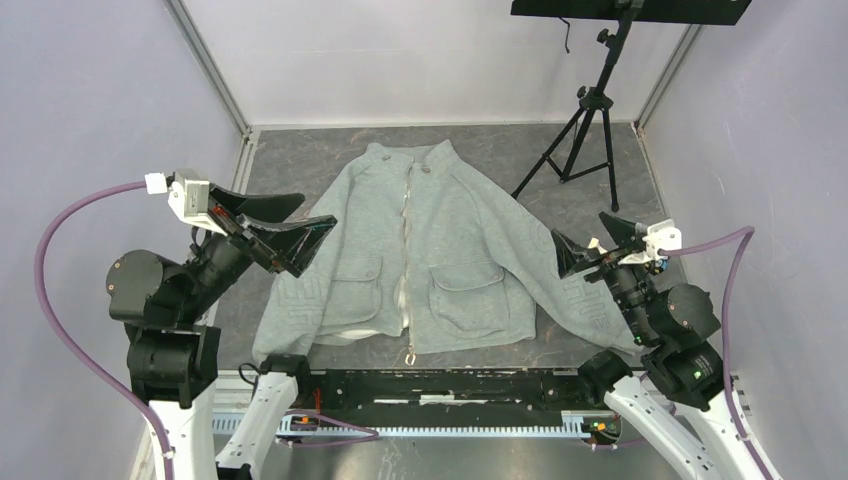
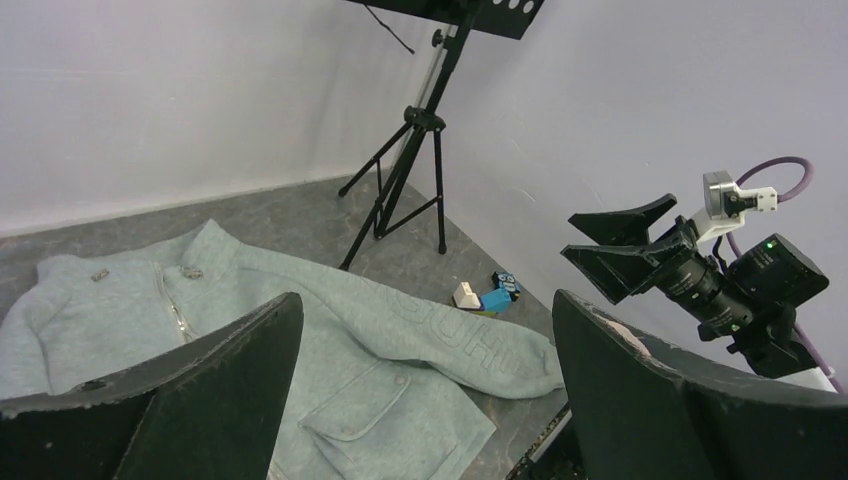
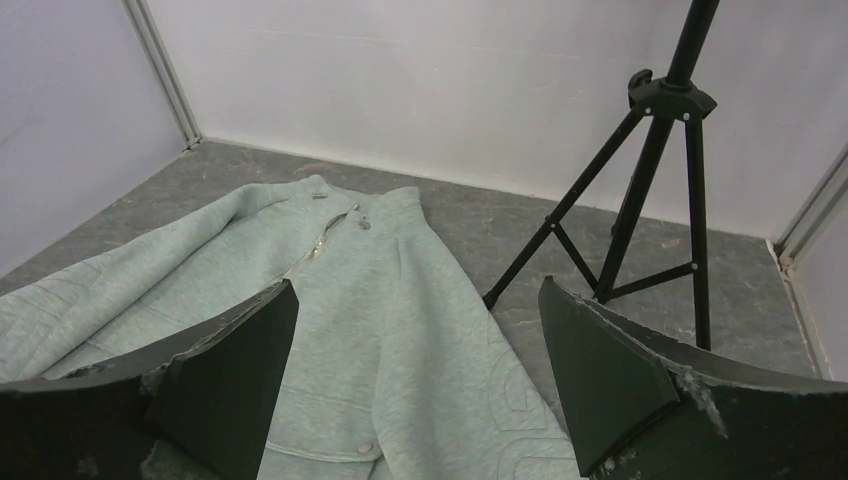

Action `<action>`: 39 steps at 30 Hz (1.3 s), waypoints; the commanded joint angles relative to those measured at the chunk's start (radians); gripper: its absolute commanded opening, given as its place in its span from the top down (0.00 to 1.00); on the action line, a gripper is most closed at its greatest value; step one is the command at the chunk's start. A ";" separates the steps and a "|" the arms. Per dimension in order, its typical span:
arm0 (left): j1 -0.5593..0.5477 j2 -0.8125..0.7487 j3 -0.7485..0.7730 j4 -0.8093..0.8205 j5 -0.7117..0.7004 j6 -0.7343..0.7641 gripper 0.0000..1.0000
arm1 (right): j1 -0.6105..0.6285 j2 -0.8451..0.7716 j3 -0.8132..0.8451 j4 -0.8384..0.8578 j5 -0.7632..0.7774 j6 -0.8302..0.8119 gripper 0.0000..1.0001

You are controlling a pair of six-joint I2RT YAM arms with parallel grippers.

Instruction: Zip up the jacket

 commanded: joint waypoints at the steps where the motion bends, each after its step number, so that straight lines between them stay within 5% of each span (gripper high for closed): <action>1: 0.007 -0.010 -0.029 -0.052 -0.033 -0.038 0.00 | 0.005 0.025 0.005 -0.010 0.033 0.033 0.03; 10: 0.007 -0.035 -0.229 -0.067 -0.066 -0.057 0.00 | 0.003 0.080 -0.124 0.035 -0.087 0.119 0.03; 19: -0.011 0.058 -0.509 -0.068 0.058 -0.100 0.03 | 0.004 0.217 -0.229 0.079 -0.223 0.247 0.02; 26: -0.325 0.086 -0.686 -0.030 -0.209 -0.171 0.15 | 0.017 0.423 -0.370 0.324 -0.600 0.407 0.17; 32: -0.574 0.235 -0.722 0.035 -0.442 -0.233 0.29 | 0.201 0.537 -0.413 0.423 -0.536 0.452 0.16; 39: -0.642 0.390 -0.740 0.160 -0.524 -0.245 0.40 | 0.353 0.615 -0.420 0.470 -0.423 0.483 0.19</action>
